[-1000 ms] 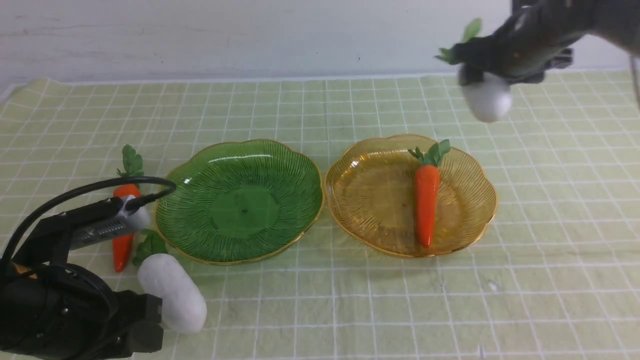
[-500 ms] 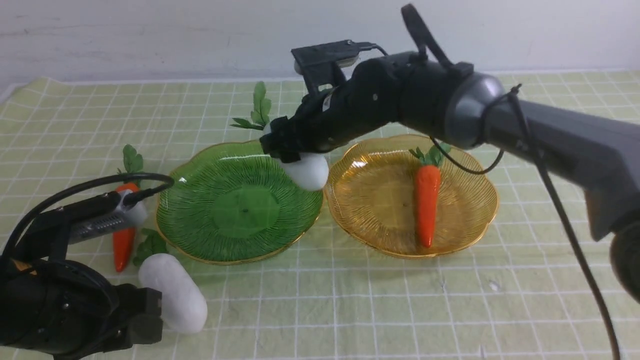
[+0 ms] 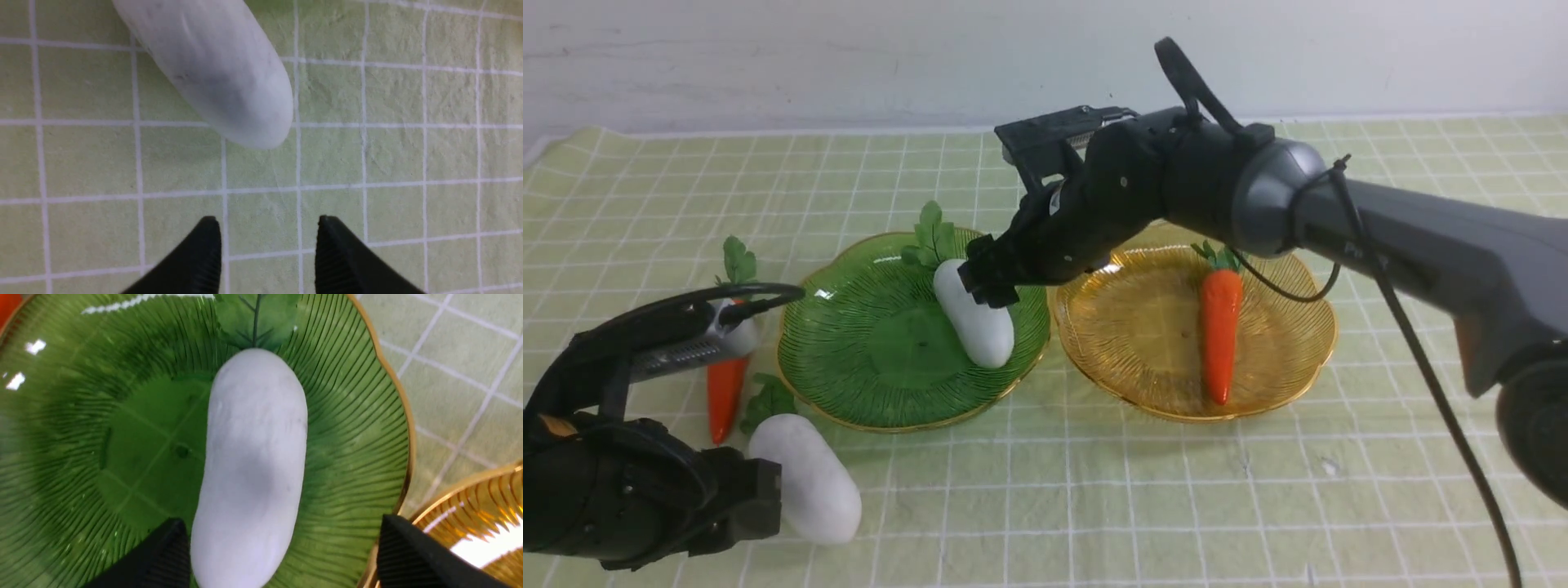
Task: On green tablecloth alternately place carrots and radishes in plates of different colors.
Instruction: 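Place the white radish onto the plate beside the other radish with the right gripper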
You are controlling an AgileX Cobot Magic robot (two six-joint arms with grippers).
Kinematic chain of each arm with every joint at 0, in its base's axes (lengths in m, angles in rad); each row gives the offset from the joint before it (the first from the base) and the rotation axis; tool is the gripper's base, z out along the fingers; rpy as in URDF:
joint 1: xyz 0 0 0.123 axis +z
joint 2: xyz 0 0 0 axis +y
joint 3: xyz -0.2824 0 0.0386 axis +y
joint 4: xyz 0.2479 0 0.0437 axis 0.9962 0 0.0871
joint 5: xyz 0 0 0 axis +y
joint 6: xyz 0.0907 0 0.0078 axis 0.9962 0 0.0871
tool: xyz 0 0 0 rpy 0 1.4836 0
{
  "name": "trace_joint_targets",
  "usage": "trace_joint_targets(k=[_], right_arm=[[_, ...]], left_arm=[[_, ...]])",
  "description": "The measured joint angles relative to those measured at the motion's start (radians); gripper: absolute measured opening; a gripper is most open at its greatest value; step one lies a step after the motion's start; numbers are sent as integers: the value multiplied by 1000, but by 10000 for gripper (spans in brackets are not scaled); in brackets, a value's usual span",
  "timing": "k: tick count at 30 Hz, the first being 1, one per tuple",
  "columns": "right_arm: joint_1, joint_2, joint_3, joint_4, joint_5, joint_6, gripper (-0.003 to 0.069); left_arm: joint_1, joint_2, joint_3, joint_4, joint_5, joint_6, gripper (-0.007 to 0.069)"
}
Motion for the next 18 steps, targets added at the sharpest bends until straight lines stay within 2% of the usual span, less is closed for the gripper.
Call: trace_joint_targets(k=[3, 4, 6, 7, 8, 9, 10, 11, 13, 15, 18], right_arm=[[0, -51, -11, -26, 90, 0, 453], [0, -81, -23, -35, 134, -1, 405], [0, -101, -33, -45, 183, -4, 372], [0, -144, -60, -63, 280, -16, 283], [0, -149, -62, -65, 291, -16, 274], [0, -191, -75, -80, 385, -27, 193], [0, -213, -76, -86, 423, -30, 151], [0, -217, -76, -86, 429, -31, 143], [0, -275, -70, -87, 466, -33, 40], [0, -296, -57, -77, 468, -33, 18], [0, -378, 21, 3, 470, -43, -10]], left_arm=[[0, 1, 0, 36, -47, -25, 375], [0, 4, 0, 45, -65, -47, 413], [0, 8, 0, 47, -81, -66, 440], [0, 22, 0, 49, -98, -94, 479], [0, 24, 0, 49, -103, -102, 489], [0, 48, 0, 49, -120, -136, 532], [0, 66, 0, 49, -130, -147, 548], [0, 70, 0, 49, -135, -151, 556], [0, 132, 0, 45, -185, -168, 593], [0, 157, 0, 35, -214, -173, 599], [0, 243, 0, -49, -305, -177, 605]])
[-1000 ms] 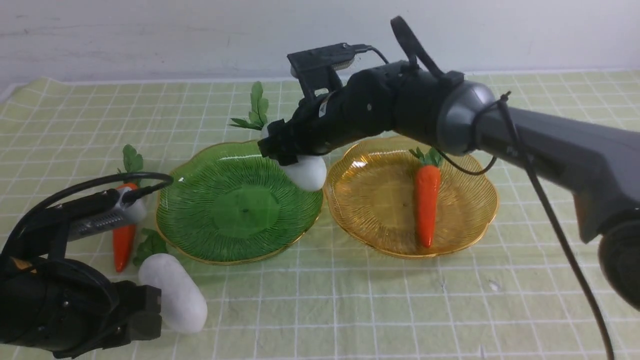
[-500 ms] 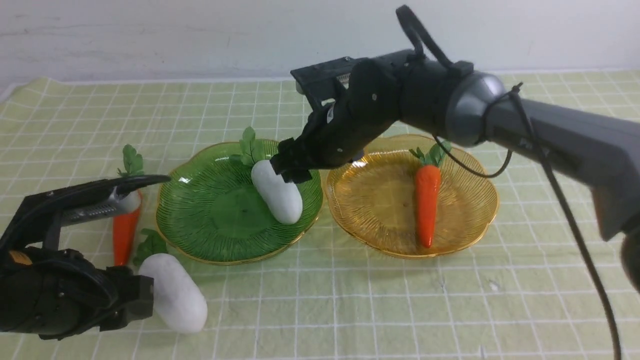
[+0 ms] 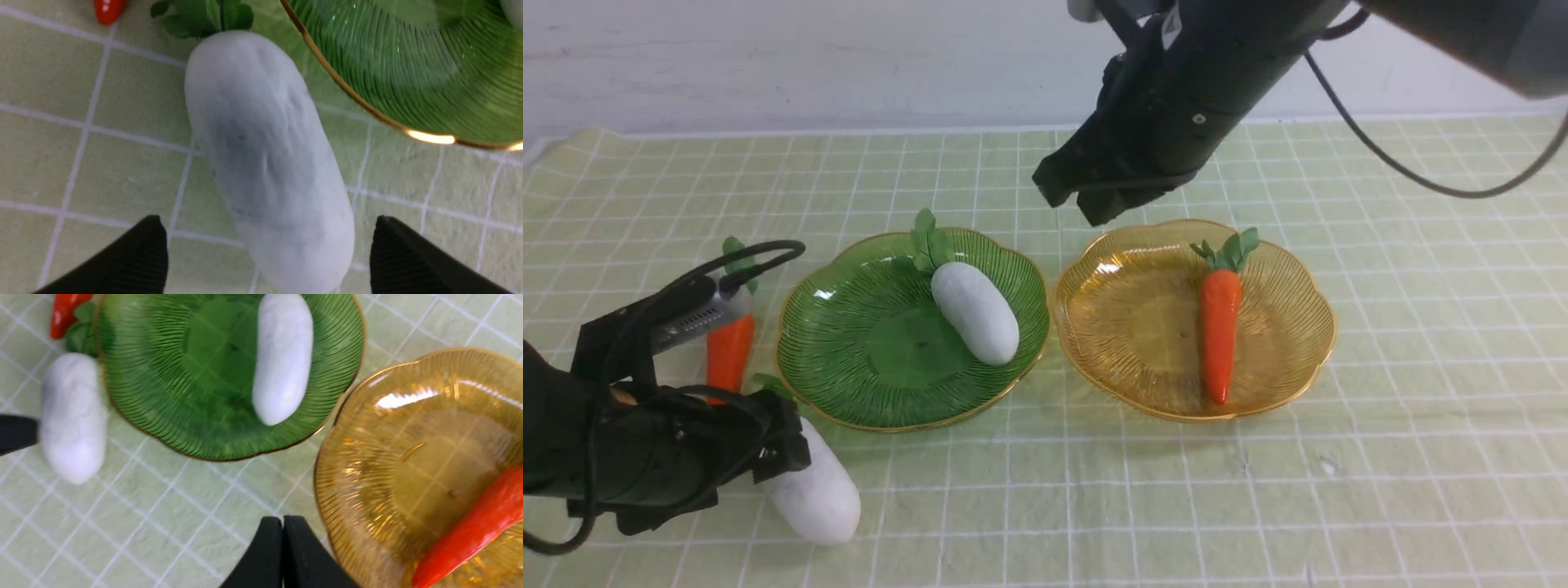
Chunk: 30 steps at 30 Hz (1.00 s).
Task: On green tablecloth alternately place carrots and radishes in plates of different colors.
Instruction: 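Place the white radish onto the plate beside the other radish with the right gripper, then pick up the white radish and place it in the left plate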
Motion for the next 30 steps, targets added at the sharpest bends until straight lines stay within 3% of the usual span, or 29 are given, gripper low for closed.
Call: trace_joint_targets(k=[8, 14, 15, 19, 25, 30], right_arm=[[0, -105, 194, 71, 8, -36, -15], [0, -115, 227, 74, 8, -39, -15], [0, -124, 228, 74, 8, -42, -15], [0, -147, 229, 70, 8, -54, -15], [0, -212, 234, 62, 7, -60, -15], [0, -365, 327, 69, 7, -69, -15]], left_arm=[[0, 136, -5, -163, -88, 1, 579], [0, 197, -6, -181, -107, 35, 505], [0, 200, -7, -181, -95, 58, 459], [0, 177, -8, -172, -26, 95, 444], [0, 43, -86, -46, 256, 125, 444], [0, 21, -283, -56, 382, 125, 444]])
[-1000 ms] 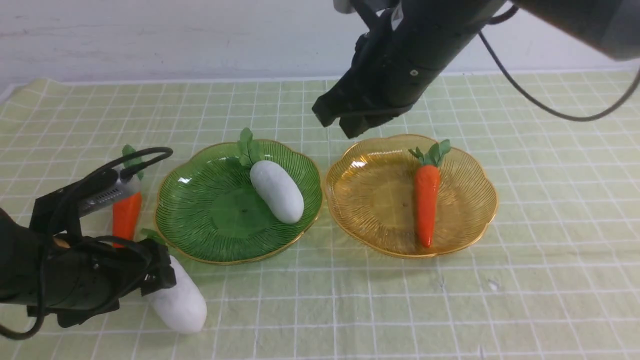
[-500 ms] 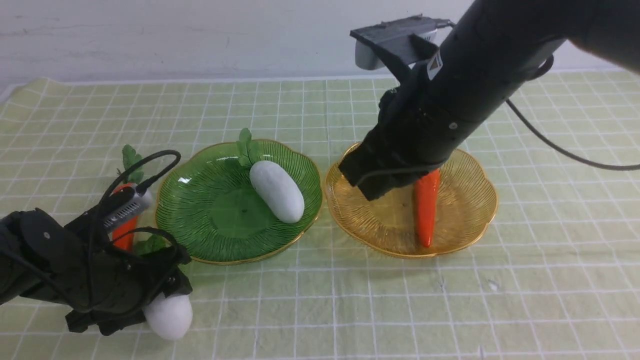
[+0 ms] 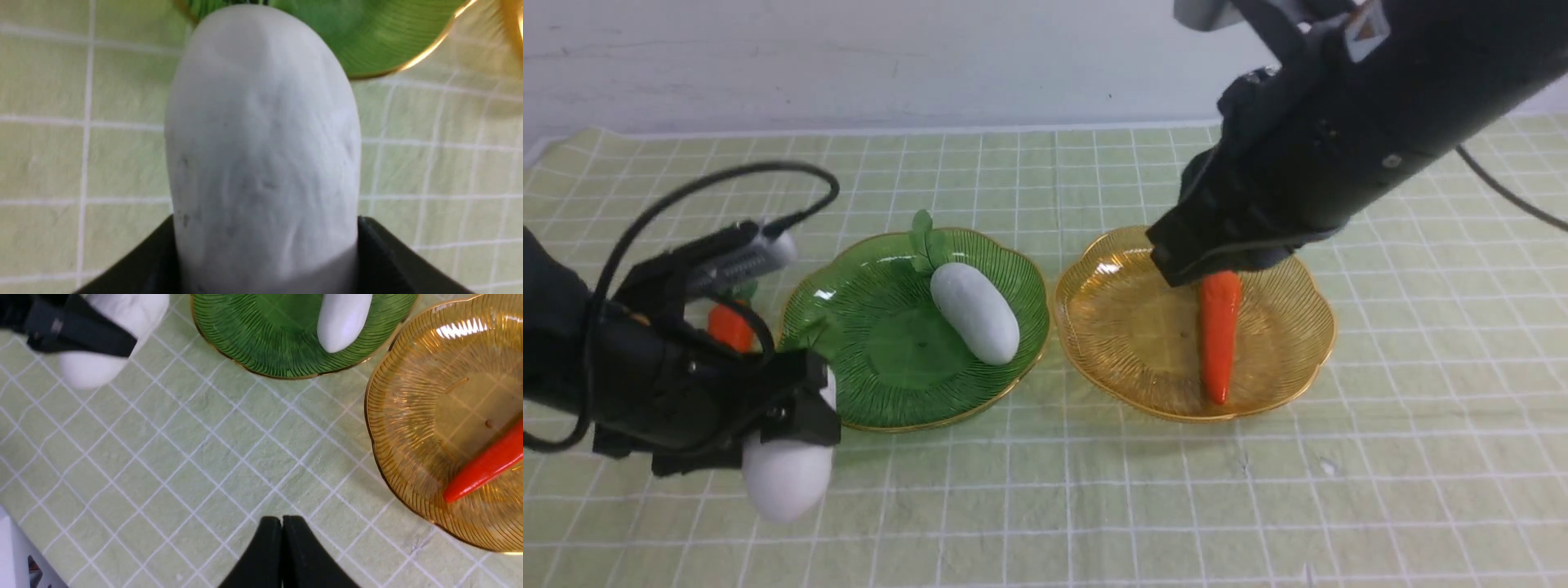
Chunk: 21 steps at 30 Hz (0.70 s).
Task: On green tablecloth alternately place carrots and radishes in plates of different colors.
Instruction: 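Pick up the white radish and place it in the left plate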
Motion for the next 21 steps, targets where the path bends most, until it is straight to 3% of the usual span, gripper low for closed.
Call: trace_joint_targets(k=[13, 21], right_arm=[[0, -276, 371, -36, 6, -9, -15], [0, -309, 443, -107, 6, -9, -15]], left_arm=[[0, 363, -345, -85, -57, 11, 446], [9, 463, -496, -31, -25, 12, 605]])
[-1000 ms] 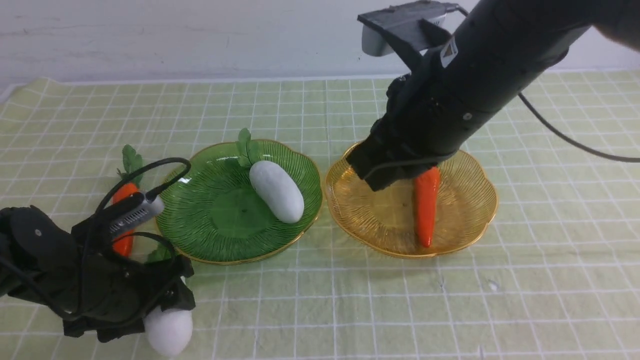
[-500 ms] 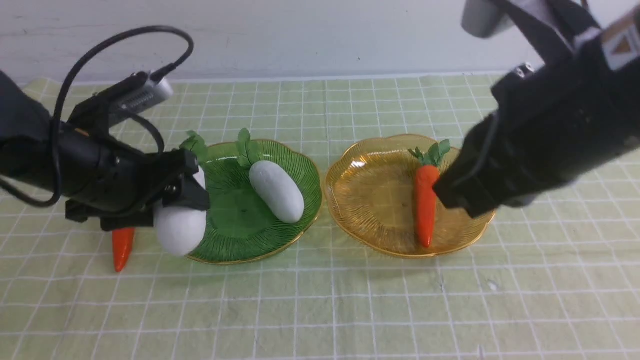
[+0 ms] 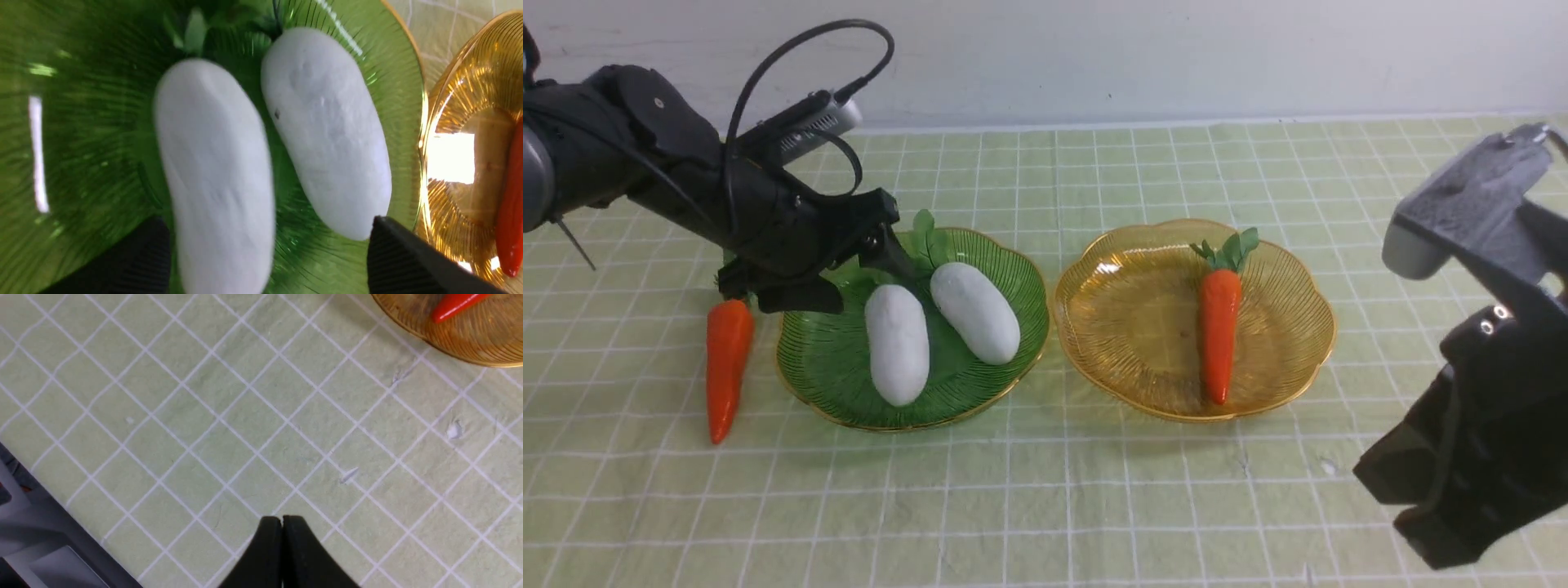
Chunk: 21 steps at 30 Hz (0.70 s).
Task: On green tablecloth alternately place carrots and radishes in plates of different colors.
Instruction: 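Pick up the white radish and place it in the left plate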
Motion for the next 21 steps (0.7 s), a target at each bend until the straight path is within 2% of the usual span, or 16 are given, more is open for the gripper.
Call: trace_joint_targets(k=[6, 11, 14, 21], right_arm=[[0, -3, 0, -20, -1, 0, -15], [0, -3, 0, -18, -1, 0, -15], [0, -3, 1, -17, -19, 0, -15], [0, -3, 1, -17, -45, 0, -15]], left_arm=[[73, -1, -75, 189, 46, -32, 634], [177, 41, -80, 380, 80, -175, 610], [192, 98, -80, 396, 79, -213, 563], [186, 175, -80, 387, 47, -216, 482]])
